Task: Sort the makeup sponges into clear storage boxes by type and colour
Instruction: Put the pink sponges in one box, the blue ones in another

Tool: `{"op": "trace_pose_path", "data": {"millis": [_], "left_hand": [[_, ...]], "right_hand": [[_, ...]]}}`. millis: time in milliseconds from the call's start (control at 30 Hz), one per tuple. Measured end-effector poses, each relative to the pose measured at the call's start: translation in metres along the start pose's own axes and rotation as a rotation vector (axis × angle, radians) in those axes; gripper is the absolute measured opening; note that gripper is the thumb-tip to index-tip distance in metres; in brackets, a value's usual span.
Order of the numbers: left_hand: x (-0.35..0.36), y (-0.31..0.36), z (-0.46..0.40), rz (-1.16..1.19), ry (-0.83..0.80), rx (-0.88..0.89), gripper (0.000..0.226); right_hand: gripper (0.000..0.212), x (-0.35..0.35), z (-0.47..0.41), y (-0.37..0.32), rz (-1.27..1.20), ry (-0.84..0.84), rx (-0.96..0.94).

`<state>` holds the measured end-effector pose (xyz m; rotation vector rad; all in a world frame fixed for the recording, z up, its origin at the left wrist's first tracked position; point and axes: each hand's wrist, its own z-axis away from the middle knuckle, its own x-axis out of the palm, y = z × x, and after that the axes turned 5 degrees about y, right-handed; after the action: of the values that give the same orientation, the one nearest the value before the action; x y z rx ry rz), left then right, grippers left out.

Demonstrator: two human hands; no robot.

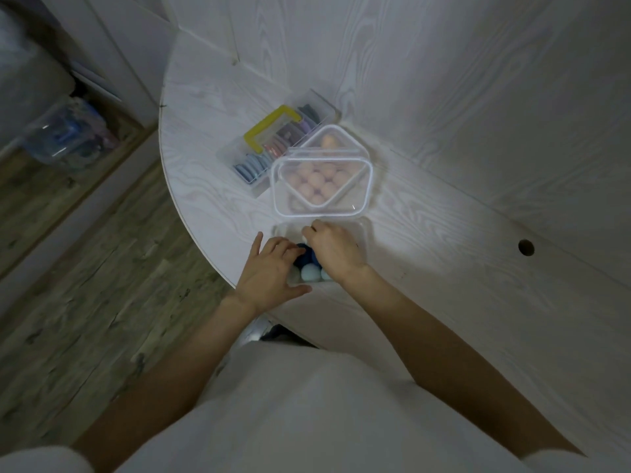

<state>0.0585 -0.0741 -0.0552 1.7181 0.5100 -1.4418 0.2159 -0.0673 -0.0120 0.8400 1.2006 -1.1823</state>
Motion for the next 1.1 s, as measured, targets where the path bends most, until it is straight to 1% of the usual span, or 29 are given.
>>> {"op": "trace_pose_path", "data": {"millis": [133, 200, 267, 333, 400, 433, 467, 500, 567, 633, 700, 733, 767, 833, 867, 933, 1000, 1033, 1100], "left_hand": [[0.000, -0.001, 0.000, 0.018, 0.001, 0.009, 0.075], [0.000, -0.003, 0.000, 0.029, 0.006, 0.028, 0.077], [-0.003, -0.006, -0.002, 0.111, 0.065, 0.051, 0.074], [-0.012, -0.007, -0.005, 0.264, 0.217, 0.016, 0.059], [-0.027, -0.007, -0.008, 0.410, 0.358, -0.128, 0.043], [-0.035, -0.007, -0.011, 0.479, 0.412, -0.216, 0.037], [-0.042, -0.008, -0.016, 0.542, 0.452, -0.298, 0.034], [-0.048, -0.009, -0.023, 0.599, 0.473, -0.366, 0.037], [-0.062, -0.009, -0.040, 0.727, 0.439, -0.459, 0.049], [-0.074, -0.007, -0.058, 0.858, 0.353, -0.533, 0.057], [-0.082, -0.003, -0.069, 0.925, 0.285, -0.551, 0.053], [-0.083, -0.002, -0.070, 0.945, 0.270, -0.545, 0.047], [-0.085, -0.002, -0.068, 0.982, 0.279, -0.555, 0.039], [-0.087, -0.001, -0.059, 1.083, 0.333, -0.607, 0.019], [-0.086, -0.001, -0.052, 1.108, 0.343, -0.625, 0.017], [-0.078, 0.000, -0.035, 1.035, 0.305, -0.595, 0.021], [-0.061, 0.003, -0.018, 0.892, 0.227, -0.543, 0.020], [-0.051, 0.003, -0.012, 0.821, 0.186, -0.536, 0.028], [-0.032, 0.000, -0.002, 0.746, 0.101, -0.560, 0.066]], "right_hand": [[0.017, 0.005, -0.006, 0.003, -0.004, -0.039, 0.074], [0.016, 0.010, -0.006, 0.007, -0.071, -0.008, 0.088], [0.014, 0.012, 0.001, 0.012, -0.228, 0.138, 0.104], [0.012, 0.004, 0.017, 0.019, -0.422, 0.416, 0.196], [0.010, -0.011, 0.035, 0.027, -0.540, 0.667, 0.341], [0.009, -0.018, 0.041, 0.032, -0.596, 0.746, 0.425], [0.007, -0.027, 0.045, 0.037, -0.659, 0.789, 0.517], [0.007, -0.033, 0.045, 0.044, -0.719, 0.793, 0.597], [0.028, -0.048, 0.039, 0.055, -0.885, 0.680, 0.670], [0.047, -0.061, 0.029, 0.064, -1.139, 0.498, 0.639], [0.054, -0.069, 0.023, 0.065, -1.343, 0.346, 0.584], [0.054, -0.070, 0.022, 0.065, -1.389, 0.317, 0.558], [0.053, -0.069, 0.024, 0.065, -1.388, 0.337, 0.541], [0.046, -0.066, 0.033, 0.061, -1.326, 0.459, 0.541], [0.042, -0.063, 0.041, 0.058, -1.272, 0.499, 0.531], [0.035, -0.049, 0.059, 0.053, -1.089, 0.501, 0.469], [0.037, -0.026, 0.075, 0.050, -0.805, 0.449, 0.376], [0.042, -0.014, 0.082, 0.047, -0.671, 0.403, 0.339], [0.057, 0.006, 0.090, 0.043, -0.426, 0.291, 0.281]]}}
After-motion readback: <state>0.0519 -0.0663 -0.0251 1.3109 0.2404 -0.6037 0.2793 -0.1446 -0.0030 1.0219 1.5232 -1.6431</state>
